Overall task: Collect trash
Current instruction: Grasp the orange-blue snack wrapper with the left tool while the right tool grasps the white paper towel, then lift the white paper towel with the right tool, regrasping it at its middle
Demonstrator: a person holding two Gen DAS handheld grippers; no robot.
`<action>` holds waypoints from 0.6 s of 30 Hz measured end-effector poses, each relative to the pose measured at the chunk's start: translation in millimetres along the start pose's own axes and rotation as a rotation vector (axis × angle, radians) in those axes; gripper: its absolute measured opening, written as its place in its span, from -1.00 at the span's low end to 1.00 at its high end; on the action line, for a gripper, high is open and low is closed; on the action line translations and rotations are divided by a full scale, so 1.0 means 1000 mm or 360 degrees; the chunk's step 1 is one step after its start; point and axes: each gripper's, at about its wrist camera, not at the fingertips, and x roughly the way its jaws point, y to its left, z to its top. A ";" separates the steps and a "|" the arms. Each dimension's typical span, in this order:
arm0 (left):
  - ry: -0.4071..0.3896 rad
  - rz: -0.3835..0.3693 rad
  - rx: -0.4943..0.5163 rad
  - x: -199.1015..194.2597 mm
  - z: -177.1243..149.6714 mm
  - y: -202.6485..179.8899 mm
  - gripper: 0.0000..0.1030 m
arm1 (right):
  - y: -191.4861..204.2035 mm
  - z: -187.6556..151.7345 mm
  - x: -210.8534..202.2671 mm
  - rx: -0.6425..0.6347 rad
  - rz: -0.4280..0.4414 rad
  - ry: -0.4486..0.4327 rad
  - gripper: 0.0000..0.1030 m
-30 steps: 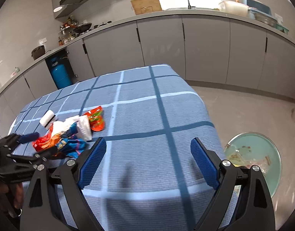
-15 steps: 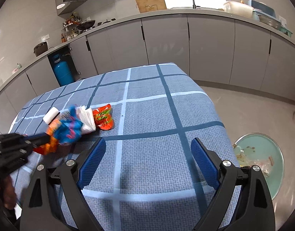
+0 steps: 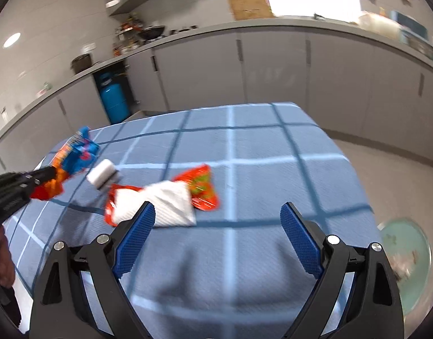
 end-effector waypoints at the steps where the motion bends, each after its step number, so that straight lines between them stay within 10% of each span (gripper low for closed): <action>1: 0.0006 0.0017 -0.0018 0.003 0.000 0.006 -0.80 | 0.007 0.004 0.004 -0.0025 0.0020 0.0003 0.73; 13: 0.0032 0.0062 -0.0081 0.014 -0.006 0.038 -0.80 | 0.060 0.006 0.076 -0.0198 0.0097 0.0275 0.71; 18: 0.0042 0.0047 -0.0092 0.017 -0.009 0.043 -0.80 | 0.059 -0.001 0.078 -0.0198 0.0114 0.0317 0.36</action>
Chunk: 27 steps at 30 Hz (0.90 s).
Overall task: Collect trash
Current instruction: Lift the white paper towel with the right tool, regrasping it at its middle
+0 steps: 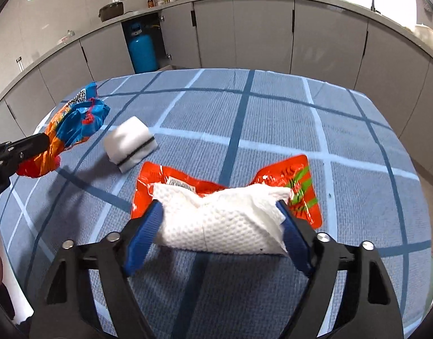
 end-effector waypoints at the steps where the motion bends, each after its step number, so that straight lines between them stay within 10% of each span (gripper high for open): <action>1: 0.0001 -0.0003 -0.0005 0.000 0.000 0.001 -0.80 | -0.001 0.000 0.000 0.0003 0.0011 0.0007 0.28; 10: -0.0002 0.0035 -0.0051 0.001 -0.001 0.016 -0.80 | -0.002 -0.020 -0.032 0.0001 0.0191 0.0104 0.08; 27: 0.0054 0.0064 -0.0108 0.004 -0.017 0.038 -0.80 | -0.015 -0.014 -0.048 -0.0065 0.0079 -0.0009 0.24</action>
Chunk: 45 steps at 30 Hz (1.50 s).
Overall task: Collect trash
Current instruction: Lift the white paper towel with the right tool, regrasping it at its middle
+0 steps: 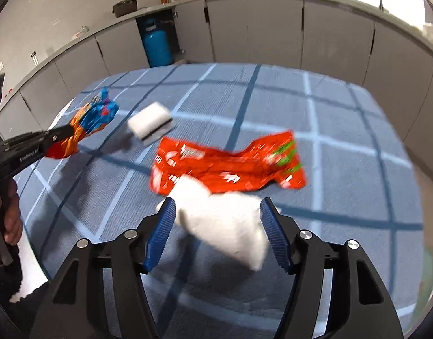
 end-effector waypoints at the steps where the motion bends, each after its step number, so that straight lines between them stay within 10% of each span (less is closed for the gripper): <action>1: 0.0002 0.0000 -0.0001 0.000 0.000 0.001 -0.80 | -0.002 0.003 -0.001 -0.0006 0.0014 -0.0011 0.25; 7: 0.0026 -0.0014 0.0013 -0.002 -0.008 -0.007 -0.80 | 0.009 0.003 0.023 -0.0228 0.0136 0.0121 0.15; 18: 0.0012 -0.0071 0.0068 -0.019 -0.011 -0.029 -0.80 | 0.017 -0.022 0.021 -0.0257 0.0058 0.0142 -0.65; 45: -0.0113 -0.0300 0.0349 -0.035 0.024 -0.163 -0.80 | -0.066 -0.041 -0.065 0.0337 -0.0108 -0.0202 -0.68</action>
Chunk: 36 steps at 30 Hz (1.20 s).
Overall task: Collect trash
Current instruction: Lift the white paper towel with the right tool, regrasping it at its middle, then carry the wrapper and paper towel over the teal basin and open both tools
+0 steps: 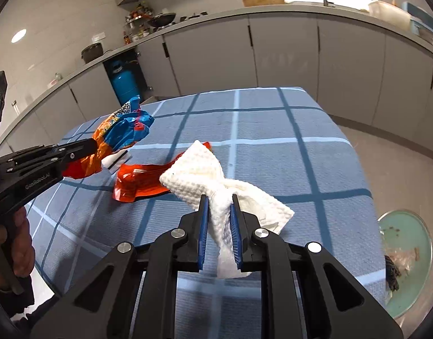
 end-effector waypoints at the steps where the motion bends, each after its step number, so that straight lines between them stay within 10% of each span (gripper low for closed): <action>1: 0.0003 -0.0005 0.0006 0.001 0.001 -0.002 -0.80 | -0.004 0.000 -0.001 0.0012 -0.0005 -0.0006 -0.68; 36: -0.0053 -0.0536 0.0456 0.018 0.041 -0.221 -0.80 | -0.205 -0.035 -0.083 0.0523 -0.0557 -0.0171 -0.67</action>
